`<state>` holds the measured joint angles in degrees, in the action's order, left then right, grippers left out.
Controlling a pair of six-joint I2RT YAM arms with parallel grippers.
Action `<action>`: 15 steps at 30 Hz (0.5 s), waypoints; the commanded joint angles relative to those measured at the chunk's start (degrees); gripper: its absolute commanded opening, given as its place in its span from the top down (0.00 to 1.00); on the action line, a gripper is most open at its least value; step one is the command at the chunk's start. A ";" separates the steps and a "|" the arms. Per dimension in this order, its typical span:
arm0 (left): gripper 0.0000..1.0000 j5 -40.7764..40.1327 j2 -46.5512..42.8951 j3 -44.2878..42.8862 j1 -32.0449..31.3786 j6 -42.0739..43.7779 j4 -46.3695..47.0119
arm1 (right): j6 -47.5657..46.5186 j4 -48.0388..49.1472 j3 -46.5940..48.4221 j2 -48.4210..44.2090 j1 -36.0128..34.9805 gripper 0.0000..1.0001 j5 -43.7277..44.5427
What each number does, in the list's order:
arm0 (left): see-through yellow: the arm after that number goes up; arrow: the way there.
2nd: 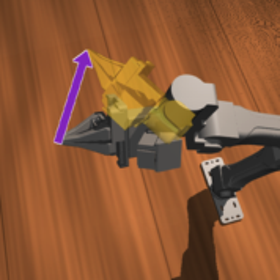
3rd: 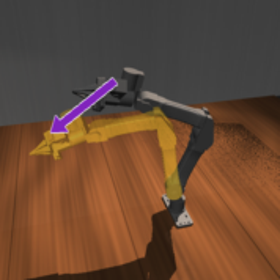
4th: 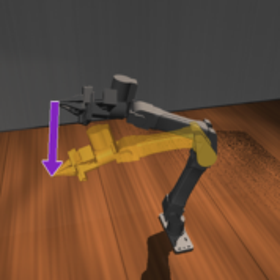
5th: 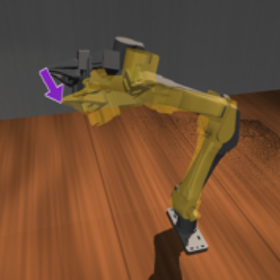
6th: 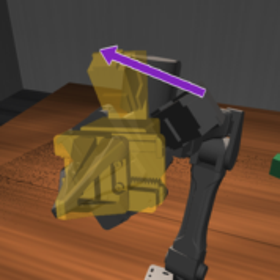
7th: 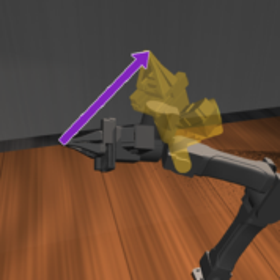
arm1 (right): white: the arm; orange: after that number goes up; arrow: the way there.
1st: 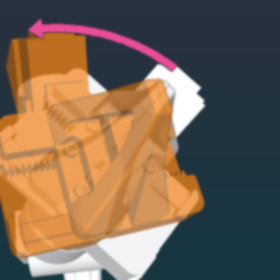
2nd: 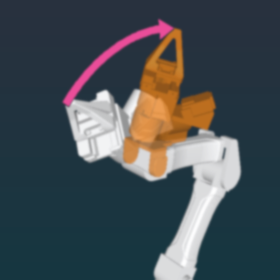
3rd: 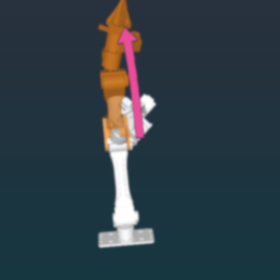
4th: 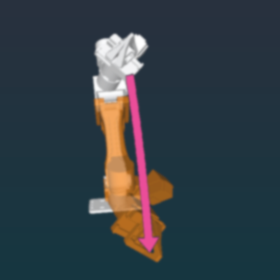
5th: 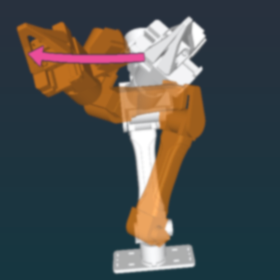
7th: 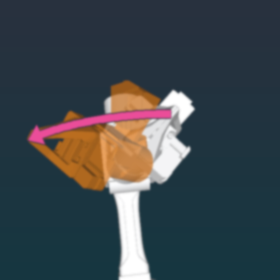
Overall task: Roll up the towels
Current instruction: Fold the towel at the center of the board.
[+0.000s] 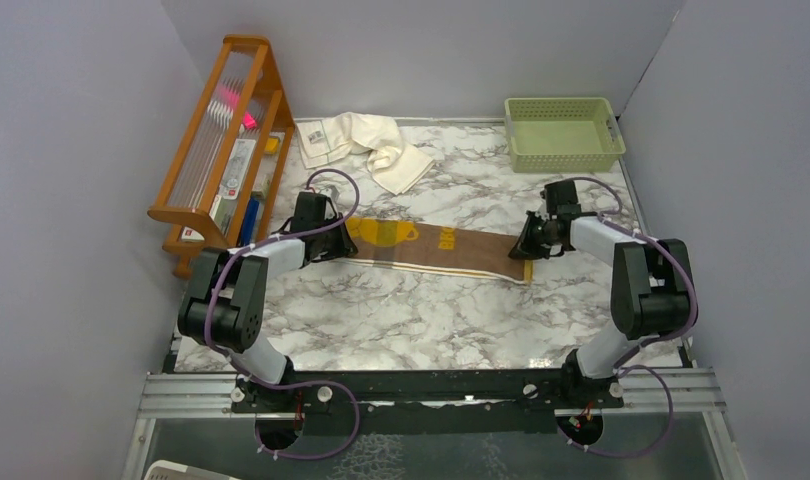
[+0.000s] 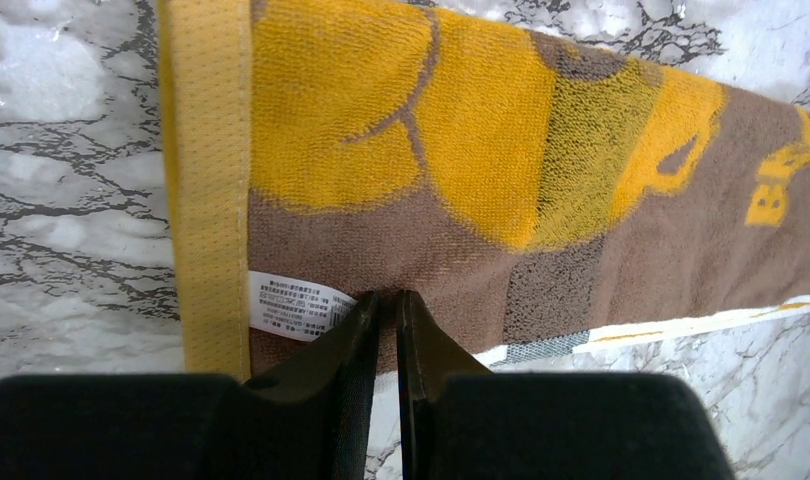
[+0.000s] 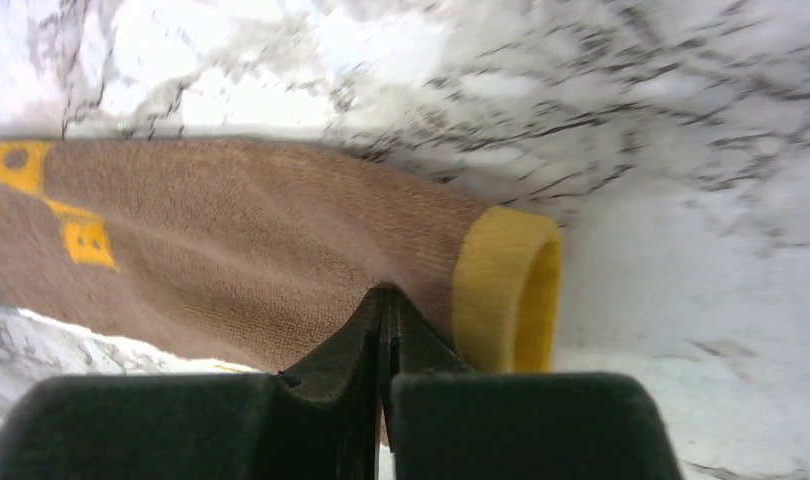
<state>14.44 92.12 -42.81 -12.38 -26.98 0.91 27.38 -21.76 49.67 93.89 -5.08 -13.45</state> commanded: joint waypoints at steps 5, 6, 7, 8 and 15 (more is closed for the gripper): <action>0.84 -6.27 0.91 2.60 0.17 -0.66 -0.14 | 0.00 1.06 1.01 1.47 7.17 0.99 4.72; 0.84 -6.08 0.76 2.45 0.18 -0.77 -0.12 | -0.04 1.12 1.23 1.12 7.17 0.99 5.20; 0.84 -5.64 0.59 2.20 0.17 -0.93 -0.19 | -0.04 1.30 1.42 0.73 7.20 0.99 5.07; 0.84 -4.85 0.32 1.75 0.17 -1.00 -0.14 | -0.06 1.90 1.75 0.28 7.20 0.99 4.43; 0.62 1.29 -3.64 -8.89 1.29 6.30 -7.85 | -1.62 2.25 6.00 -1.50 7.18 0.91 -1.00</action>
<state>13.89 91.33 -43.70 -12.40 -27.22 0.21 27.24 -21.04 51.81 94.50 1.85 -12.86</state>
